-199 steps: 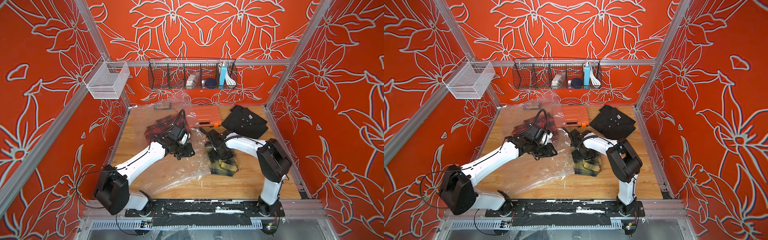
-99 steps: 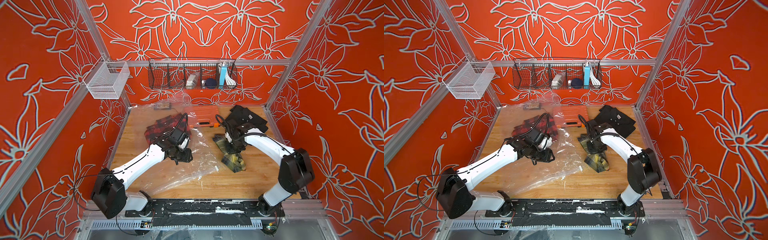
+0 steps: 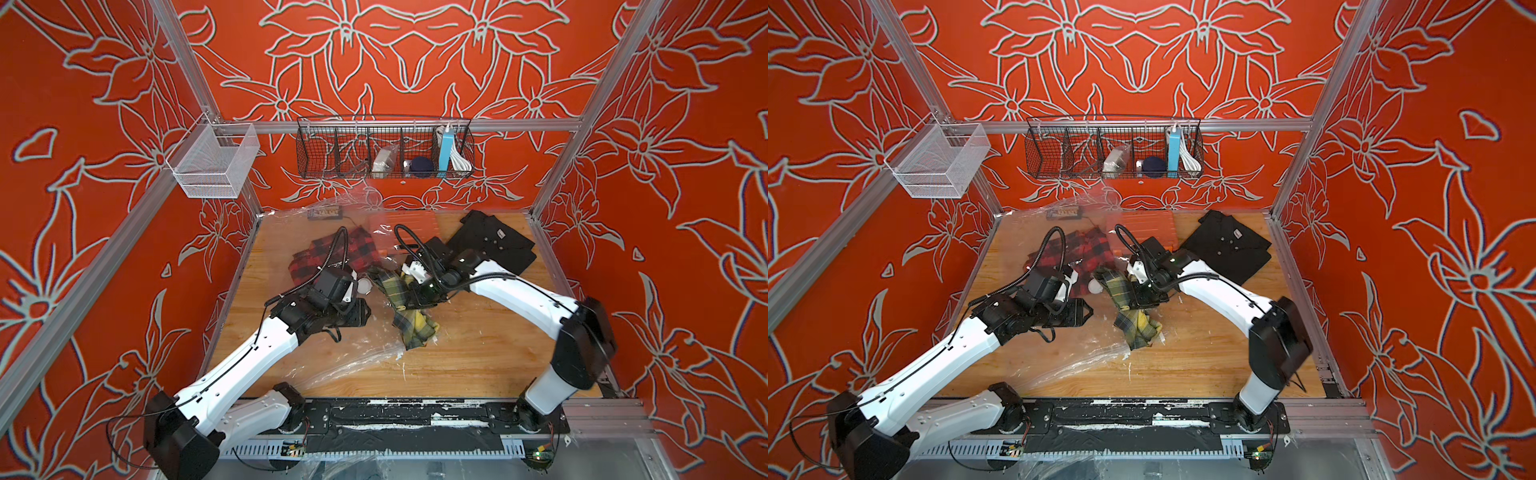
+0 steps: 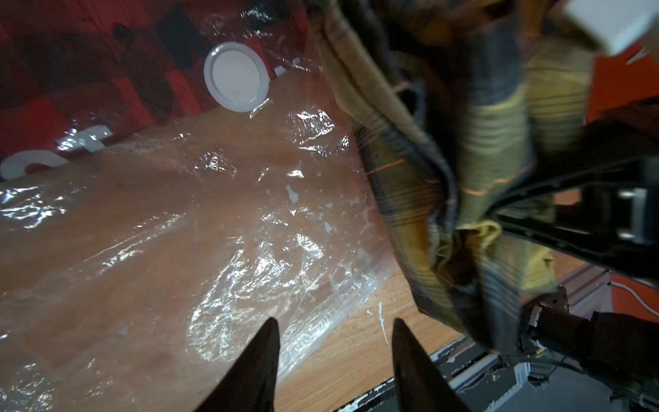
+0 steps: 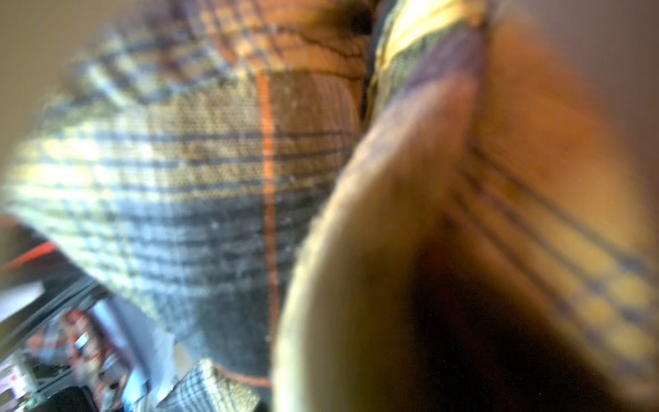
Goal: Place the folded shirt into the vacuum bag
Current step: Adjust the vacuum bag at the center of the board.
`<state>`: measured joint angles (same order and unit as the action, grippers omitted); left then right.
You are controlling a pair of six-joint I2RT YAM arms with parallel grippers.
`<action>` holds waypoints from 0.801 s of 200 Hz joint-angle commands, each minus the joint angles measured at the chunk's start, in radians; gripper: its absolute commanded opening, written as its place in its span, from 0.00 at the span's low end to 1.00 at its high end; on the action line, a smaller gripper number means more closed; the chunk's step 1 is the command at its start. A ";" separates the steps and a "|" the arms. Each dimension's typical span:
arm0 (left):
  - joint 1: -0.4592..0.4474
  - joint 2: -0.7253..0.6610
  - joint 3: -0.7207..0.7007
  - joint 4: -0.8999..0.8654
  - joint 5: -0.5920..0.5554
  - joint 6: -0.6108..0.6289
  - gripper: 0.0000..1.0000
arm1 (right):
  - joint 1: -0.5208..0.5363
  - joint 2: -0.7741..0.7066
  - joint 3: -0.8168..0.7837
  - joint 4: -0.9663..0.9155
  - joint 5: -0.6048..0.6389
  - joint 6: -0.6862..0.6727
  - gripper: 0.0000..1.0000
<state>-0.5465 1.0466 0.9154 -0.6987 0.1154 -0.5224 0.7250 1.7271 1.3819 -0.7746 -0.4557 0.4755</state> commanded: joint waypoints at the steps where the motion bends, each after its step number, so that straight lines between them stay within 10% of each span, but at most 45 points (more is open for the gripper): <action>1: 0.005 0.014 -0.001 0.009 -0.012 -0.012 0.52 | -0.015 0.098 0.013 -0.020 0.109 -0.054 0.00; 80: -0.023 0.104 0.030 0.028 0.014 0.114 0.56 | -0.258 0.214 -0.115 -0.028 0.333 -0.063 0.00; 160: -0.347 0.402 0.058 -0.054 -0.010 0.180 0.61 | -0.303 0.201 -0.023 -0.042 0.235 -0.140 0.00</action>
<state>-0.8261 1.3815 0.9630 -0.6964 0.1307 -0.3759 0.4477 1.9137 1.3933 -0.7856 -0.3164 0.3744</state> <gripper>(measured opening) 0.602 0.167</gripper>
